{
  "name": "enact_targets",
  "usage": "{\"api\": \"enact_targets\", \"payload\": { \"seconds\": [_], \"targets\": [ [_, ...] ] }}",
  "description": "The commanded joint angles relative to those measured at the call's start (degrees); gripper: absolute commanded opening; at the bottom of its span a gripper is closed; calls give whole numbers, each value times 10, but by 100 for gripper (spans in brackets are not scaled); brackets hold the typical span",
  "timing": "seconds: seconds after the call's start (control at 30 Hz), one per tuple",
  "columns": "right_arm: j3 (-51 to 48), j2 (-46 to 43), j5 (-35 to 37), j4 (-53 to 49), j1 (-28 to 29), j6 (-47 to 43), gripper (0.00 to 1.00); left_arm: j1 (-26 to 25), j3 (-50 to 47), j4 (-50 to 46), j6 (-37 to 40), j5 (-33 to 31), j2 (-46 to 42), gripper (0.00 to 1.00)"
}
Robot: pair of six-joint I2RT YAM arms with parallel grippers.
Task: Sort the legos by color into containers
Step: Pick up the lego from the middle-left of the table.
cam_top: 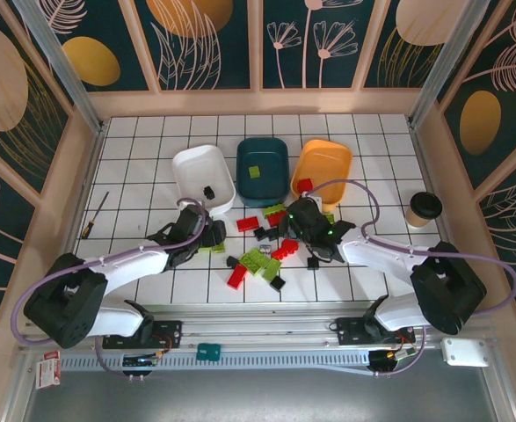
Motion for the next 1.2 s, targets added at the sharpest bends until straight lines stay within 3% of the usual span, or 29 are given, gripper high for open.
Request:
{"api": "enact_targets", "payload": {
  "seconds": [0.0,0.17,0.5,0.63,0.9,1.17],
  "targets": [
    [-15,-22,21,7,4,14,64,-3,25,36,27,5,28,78],
    [-21,-35,24,3,4,14,64,-5,43,22,32,12,79,74],
    [-40,-59,23,6,-5,13,64,-42,30,-26,21,-3,95,61],
    [-47,-58,15,12,-11,13,64,-49,34,-23,20,-10,99,50],
    [-56,-69,12,10,-12,20,64,-55,54,-25,26,-13,127,52],
    [-65,-74,18,13,-14,23,64,-57,58,-6,10,7,118,36]
  ]
}}
